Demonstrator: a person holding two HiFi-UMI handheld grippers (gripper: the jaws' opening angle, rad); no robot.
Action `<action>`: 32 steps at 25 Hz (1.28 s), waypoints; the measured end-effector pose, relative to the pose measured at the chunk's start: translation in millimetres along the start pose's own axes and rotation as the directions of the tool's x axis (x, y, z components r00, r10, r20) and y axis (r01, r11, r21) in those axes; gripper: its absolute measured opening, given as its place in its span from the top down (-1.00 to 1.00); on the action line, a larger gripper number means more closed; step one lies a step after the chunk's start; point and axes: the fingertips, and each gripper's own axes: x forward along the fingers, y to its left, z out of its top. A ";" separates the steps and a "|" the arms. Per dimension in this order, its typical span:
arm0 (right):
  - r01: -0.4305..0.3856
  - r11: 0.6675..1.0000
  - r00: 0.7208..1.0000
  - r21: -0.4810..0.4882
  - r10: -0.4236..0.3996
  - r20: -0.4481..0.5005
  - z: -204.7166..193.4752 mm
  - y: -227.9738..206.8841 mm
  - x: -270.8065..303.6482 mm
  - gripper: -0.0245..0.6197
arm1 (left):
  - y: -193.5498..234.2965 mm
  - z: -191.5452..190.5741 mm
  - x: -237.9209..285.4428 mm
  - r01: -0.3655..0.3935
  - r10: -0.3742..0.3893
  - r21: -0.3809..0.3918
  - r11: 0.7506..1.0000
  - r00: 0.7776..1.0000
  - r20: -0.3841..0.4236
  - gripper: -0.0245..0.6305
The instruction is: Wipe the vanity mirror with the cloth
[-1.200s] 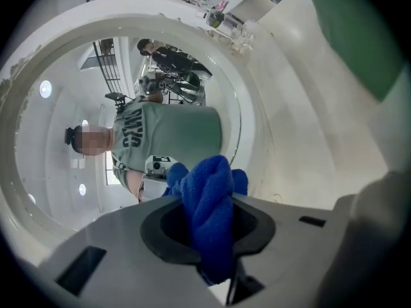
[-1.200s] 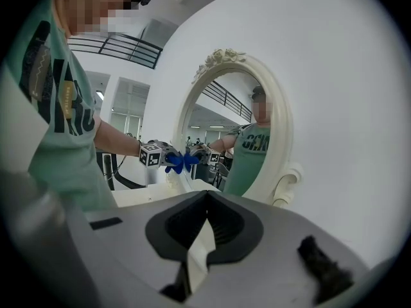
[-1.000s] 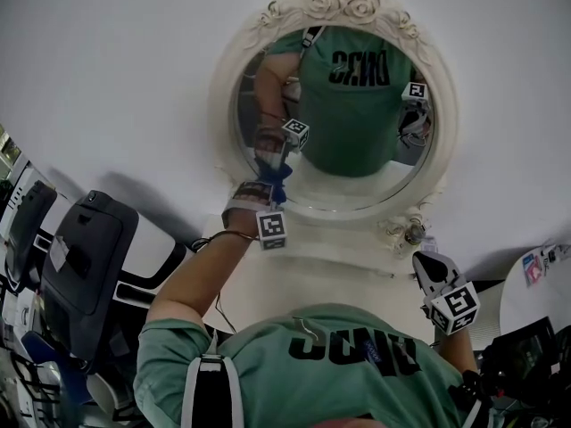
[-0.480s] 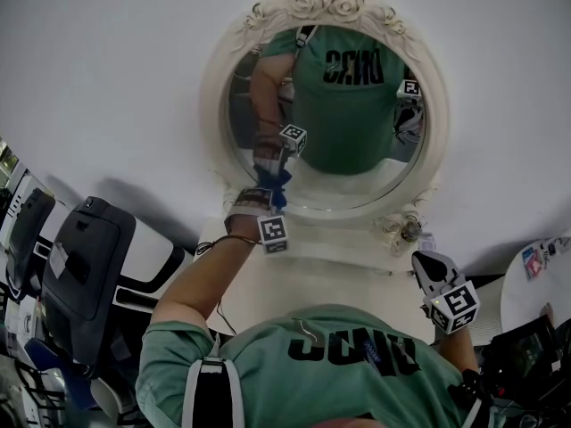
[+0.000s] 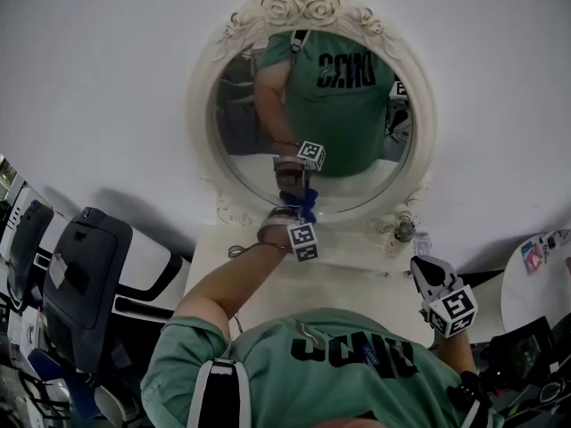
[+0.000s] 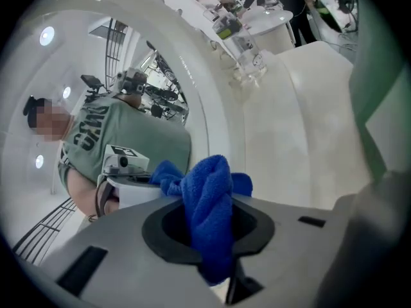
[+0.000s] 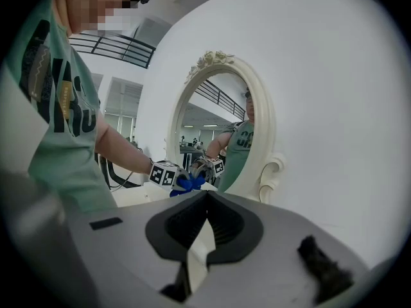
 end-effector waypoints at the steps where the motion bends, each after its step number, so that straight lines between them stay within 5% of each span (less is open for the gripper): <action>1: 0.005 1.000 1.000 0.005 -0.005 0.001 -0.8 -1.1 -1.3 0.89 | -3.6 12.5 2.1 0.015 -0.015 0.003 1.000 1.000 0.013 0.66; 8: 0.023 0.999 1.000 0.041 -0.023 0.003 -14.7 -10.3 -4.9 0.89 | -5.5 83.1 -0.2 0.160 -0.133 -0.181 0.970 0.980 0.149 0.67; 19: 0.028 0.999 0.999 0.045 -0.029 0.017 -16.0 -15.1 -1.2 0.89 | 26.6 182.0 -44.3 0.157 -0.092 -0.153 0.976 0.926 0.365 0.67; 27: 0.030 0.999 0.999 0.025 -0.031 0.031 -1.8 -10.7 -4.6 0.89 | 45.4 213.0 -111.3 0.101 0.015 -0.169 0.980 0.815 0.579 0.64; 32: 0.036 0.999 0.999 0.039 -0.037 0.024 1.4 -9.5 -8.9 0.89 | 58.9 158.5 -161.9 0.231 0.061 -0.321 0.918 0.719 0.693 0.64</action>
